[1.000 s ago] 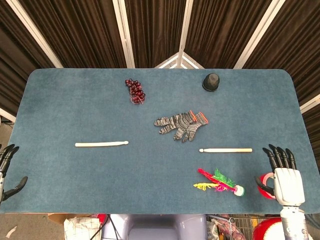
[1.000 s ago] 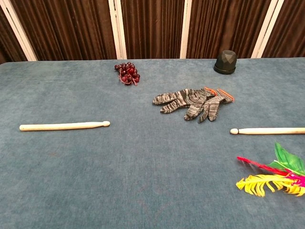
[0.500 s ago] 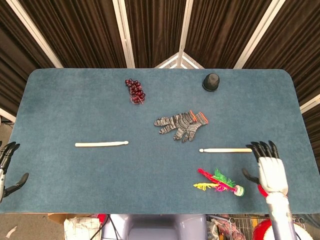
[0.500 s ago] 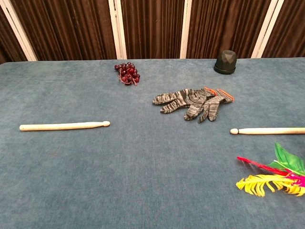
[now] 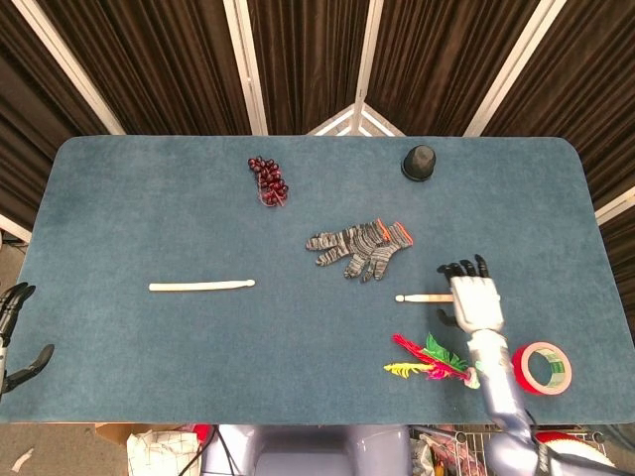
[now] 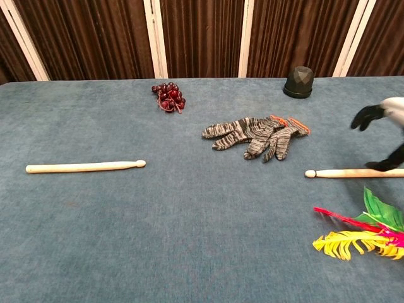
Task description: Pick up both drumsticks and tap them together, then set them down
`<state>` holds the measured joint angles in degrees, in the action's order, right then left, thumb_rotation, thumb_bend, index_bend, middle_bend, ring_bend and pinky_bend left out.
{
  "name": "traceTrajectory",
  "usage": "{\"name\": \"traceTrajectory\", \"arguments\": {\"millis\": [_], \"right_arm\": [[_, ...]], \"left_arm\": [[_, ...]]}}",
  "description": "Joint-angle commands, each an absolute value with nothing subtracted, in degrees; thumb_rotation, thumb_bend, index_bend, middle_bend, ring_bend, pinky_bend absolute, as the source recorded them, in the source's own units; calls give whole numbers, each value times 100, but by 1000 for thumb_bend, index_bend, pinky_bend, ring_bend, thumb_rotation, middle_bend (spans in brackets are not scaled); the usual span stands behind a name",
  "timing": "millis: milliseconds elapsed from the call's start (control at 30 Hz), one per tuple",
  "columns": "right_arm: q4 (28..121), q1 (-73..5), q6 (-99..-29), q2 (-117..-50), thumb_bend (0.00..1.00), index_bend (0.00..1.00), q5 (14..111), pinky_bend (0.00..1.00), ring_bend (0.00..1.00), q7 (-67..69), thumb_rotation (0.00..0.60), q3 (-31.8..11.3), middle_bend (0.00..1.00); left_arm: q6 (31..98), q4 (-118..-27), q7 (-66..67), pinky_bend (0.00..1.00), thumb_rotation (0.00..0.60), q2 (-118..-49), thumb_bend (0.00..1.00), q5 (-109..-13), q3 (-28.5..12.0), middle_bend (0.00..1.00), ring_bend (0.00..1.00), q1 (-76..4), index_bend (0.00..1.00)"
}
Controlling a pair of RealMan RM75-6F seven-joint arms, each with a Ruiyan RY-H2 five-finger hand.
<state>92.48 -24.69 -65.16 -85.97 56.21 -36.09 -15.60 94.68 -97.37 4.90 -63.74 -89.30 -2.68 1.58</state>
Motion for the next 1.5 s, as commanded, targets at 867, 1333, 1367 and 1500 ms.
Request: {"name": "traceTrajectory", "arguments": {"millis": [867,1333,1367,1500], "right_arm": [[7851,-2564,-6448,-9116,263,415,5494,36,256,-2859,600,-1201,430],[7479,-2771,-6337,-9232,317,433,5527,36,278,-2933,600,-1220,459],[7455,-2785,-6324,-9239,317,433,5528,36,278,-2945,600,-1214,459],[7375,-2805,-6269,-9269,317,433,5498,36,283,-2959,600,-1185,460]], "left_arm": [[9430,-9755,685,0,600,-6461,361,-8931,-265,115,0,139,138],[9405,-9735,794,0,600,-6511,361,-8862,-294,115,0,124,138],[9403,-9736,809,0,600,-6517,361,-8859,-296,115,0,122,138],[9401,-9740,855,0,600,-6534,361,-8852,-297,115,0,120,138]]}}
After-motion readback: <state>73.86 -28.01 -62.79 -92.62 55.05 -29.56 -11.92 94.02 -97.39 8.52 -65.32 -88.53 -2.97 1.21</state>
